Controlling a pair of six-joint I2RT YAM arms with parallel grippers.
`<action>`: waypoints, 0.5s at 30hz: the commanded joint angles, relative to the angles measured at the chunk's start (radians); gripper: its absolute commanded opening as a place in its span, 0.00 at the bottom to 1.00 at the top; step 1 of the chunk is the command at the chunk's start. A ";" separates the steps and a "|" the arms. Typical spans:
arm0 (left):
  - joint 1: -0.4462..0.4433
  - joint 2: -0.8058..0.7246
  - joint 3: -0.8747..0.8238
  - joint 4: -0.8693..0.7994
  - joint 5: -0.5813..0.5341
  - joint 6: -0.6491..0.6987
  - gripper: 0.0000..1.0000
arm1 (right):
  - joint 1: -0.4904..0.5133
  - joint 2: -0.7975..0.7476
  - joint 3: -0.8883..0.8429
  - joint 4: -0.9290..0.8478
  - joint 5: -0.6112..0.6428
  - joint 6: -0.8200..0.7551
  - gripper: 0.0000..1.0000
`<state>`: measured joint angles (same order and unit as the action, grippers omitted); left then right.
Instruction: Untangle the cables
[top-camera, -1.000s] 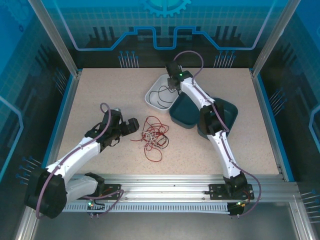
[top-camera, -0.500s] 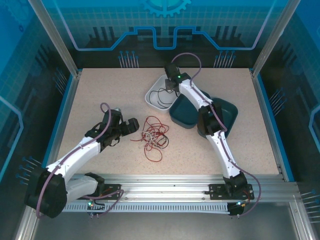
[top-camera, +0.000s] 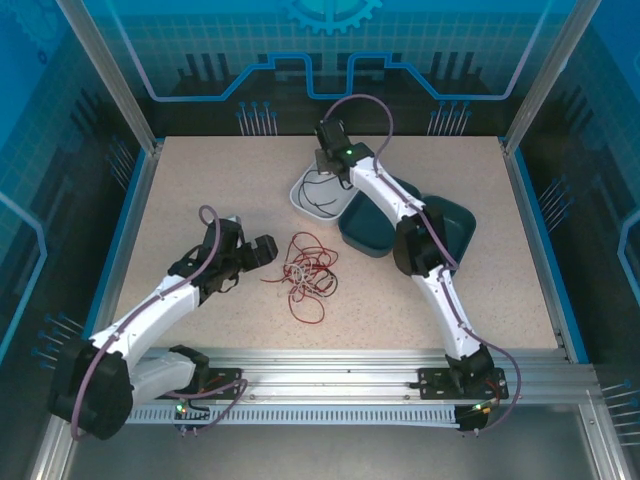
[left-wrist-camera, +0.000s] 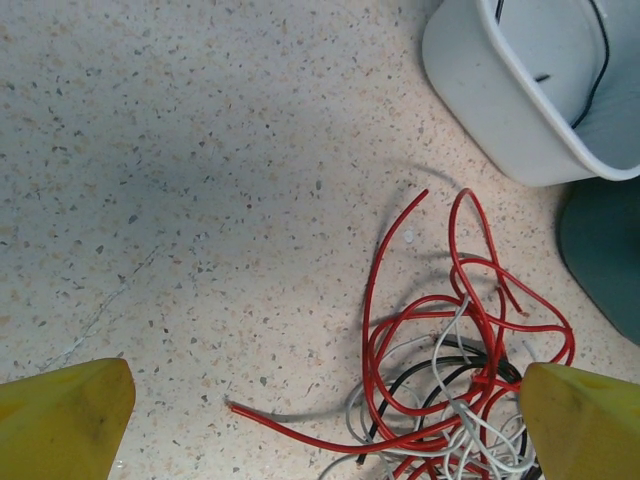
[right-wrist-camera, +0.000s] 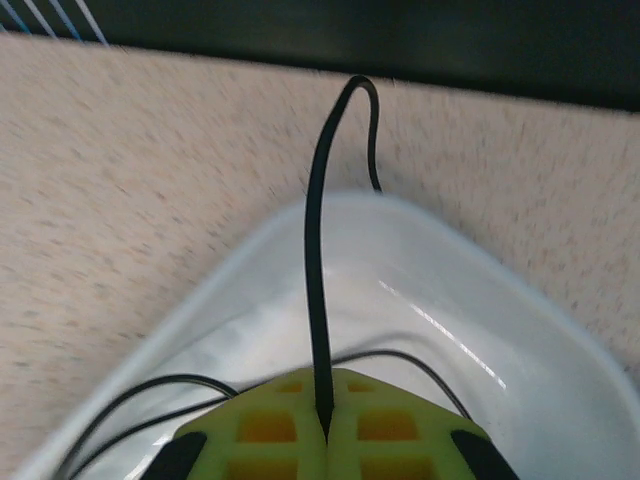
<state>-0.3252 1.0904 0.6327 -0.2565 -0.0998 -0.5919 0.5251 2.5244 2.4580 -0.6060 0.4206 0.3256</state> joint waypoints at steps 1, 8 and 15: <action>0.009 -0.036 0.004 -0.002 0.006 0.021 0.99 | 0.024 -0.089 -0.003 0.059 0.046 -0.050 0.00; 0.011 -0.057 -0.007 -0.006 0.006 0.021 0.99 | 0.068 -0.135 -0.040 -0.001 0.099 -0.056 0.00; 0.011 -0.057 -0.016 0.003 0.015 0.017 0.99 | 0.120 -0.231 -0.193 -0.027 0.180 -0.056 0.00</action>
<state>-0.3241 1.0512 0.6323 -0.2565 -0.0994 -0.5919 0.6231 2.3669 2.3051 -0.6018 0.5404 0.2794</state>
